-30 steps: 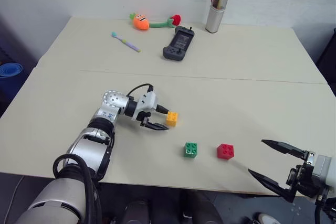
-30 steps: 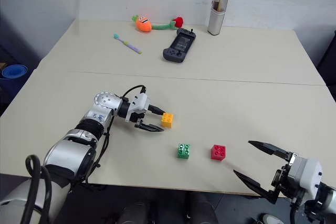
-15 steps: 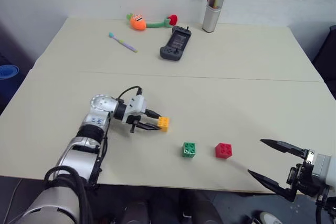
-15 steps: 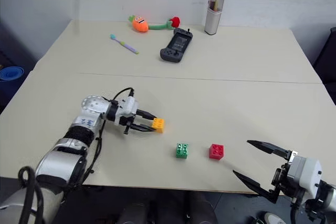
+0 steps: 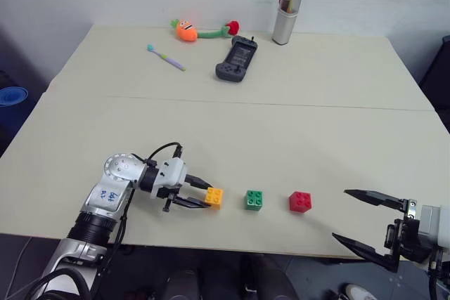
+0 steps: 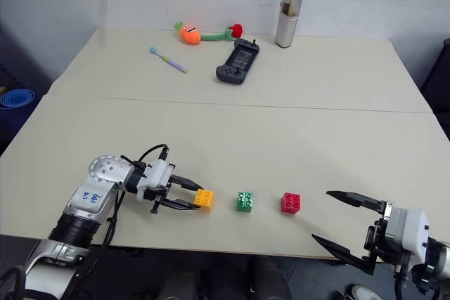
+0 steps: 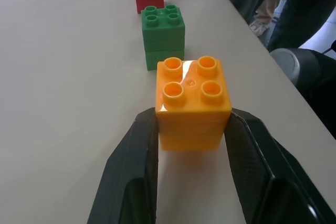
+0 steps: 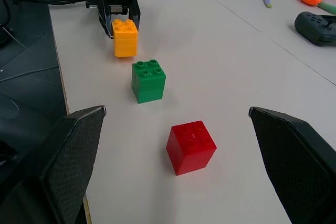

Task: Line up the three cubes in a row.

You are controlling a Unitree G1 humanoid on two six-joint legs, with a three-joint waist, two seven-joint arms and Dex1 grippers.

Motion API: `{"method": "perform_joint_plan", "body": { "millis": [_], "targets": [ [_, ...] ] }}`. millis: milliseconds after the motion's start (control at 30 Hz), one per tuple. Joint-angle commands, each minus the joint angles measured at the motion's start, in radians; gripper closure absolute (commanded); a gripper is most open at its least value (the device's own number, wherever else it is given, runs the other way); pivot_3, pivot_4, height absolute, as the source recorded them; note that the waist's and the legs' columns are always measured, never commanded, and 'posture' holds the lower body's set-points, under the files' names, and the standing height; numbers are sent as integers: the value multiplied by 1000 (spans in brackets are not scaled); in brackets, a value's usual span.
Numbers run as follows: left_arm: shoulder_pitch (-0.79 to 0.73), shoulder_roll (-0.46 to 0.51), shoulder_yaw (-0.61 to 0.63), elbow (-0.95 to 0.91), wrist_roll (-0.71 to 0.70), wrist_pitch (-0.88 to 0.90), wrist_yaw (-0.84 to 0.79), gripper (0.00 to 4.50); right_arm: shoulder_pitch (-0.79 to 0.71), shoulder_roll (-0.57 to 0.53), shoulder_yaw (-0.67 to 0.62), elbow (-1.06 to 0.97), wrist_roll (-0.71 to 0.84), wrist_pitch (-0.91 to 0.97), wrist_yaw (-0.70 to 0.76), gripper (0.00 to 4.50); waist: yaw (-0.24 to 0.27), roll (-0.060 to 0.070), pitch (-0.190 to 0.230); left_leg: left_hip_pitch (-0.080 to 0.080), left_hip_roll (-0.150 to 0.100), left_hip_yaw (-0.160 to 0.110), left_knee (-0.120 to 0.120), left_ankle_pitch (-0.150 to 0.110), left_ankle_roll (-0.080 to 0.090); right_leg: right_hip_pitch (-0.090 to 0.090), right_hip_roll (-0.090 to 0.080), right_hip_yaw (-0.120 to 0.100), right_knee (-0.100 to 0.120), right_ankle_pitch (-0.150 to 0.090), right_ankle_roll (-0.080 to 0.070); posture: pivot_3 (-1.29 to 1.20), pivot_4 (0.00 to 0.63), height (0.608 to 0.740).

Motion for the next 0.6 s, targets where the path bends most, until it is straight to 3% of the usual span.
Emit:
{"method": "perform_joint_plan", "body": {
  "millis": [33, 600],
  "targets": [
    [17, 35, 10, 1, 16, -43, 11, 3047, -2, -7, -4, -2, 4, -2, 4, 0, -3, 0, 0, 0, 0, 0, 0, 0, 0, 0, 0, 0, 0, 0, 0, 0, 150, 740],
    [6, 91, 19, 119, -7, -93, -5, 3047, -32, -3, 28, 4, -14, 6, -10, 0, -3, 1, -1, 1, 0, 0, 0, 0, 0, 0, 0, 0, 1, 0, -1, 0, 150, 740]
  ]
}}
